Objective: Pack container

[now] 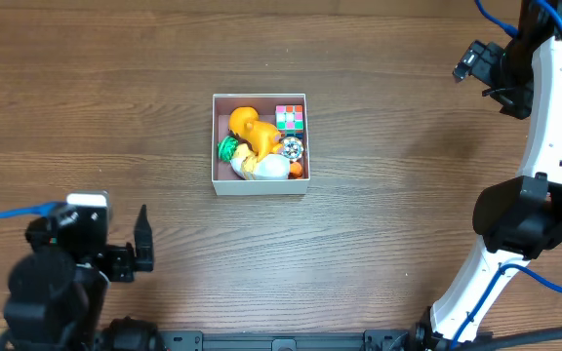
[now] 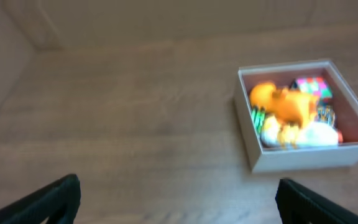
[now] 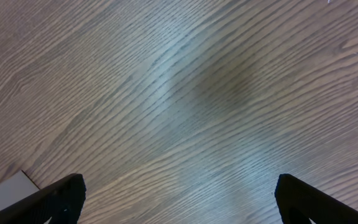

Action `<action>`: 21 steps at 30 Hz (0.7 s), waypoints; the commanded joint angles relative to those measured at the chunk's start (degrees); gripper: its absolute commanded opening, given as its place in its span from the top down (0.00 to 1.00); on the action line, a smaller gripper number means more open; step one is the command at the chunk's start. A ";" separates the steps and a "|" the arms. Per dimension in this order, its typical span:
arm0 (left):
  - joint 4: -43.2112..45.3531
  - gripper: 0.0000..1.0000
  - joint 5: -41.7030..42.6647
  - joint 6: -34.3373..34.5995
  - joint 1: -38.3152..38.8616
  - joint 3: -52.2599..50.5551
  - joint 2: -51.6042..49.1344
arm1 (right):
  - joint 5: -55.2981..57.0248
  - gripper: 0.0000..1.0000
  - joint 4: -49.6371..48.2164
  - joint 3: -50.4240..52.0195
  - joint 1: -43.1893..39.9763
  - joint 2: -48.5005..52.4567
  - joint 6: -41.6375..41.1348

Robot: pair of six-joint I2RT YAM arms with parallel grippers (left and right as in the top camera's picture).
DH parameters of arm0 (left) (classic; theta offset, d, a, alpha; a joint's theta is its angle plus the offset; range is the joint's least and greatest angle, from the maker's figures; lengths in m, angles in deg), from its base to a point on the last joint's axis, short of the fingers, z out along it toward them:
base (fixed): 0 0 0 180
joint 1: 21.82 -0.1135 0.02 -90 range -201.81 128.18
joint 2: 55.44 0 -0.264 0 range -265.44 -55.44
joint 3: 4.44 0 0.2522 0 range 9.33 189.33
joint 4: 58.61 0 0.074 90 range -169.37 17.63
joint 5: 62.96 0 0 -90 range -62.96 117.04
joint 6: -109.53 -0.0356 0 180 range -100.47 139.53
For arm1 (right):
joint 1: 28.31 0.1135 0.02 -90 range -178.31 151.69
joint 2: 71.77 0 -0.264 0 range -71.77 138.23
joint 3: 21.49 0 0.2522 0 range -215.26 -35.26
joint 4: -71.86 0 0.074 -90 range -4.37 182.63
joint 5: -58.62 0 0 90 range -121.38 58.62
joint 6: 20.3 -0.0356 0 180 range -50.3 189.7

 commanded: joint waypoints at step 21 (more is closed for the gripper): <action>33.79 0.00 10.84 -7.91 -3.67 -38.18 26.40 | 0.17 0.00 -0.35 0.00 0.00 -0.37 -0.44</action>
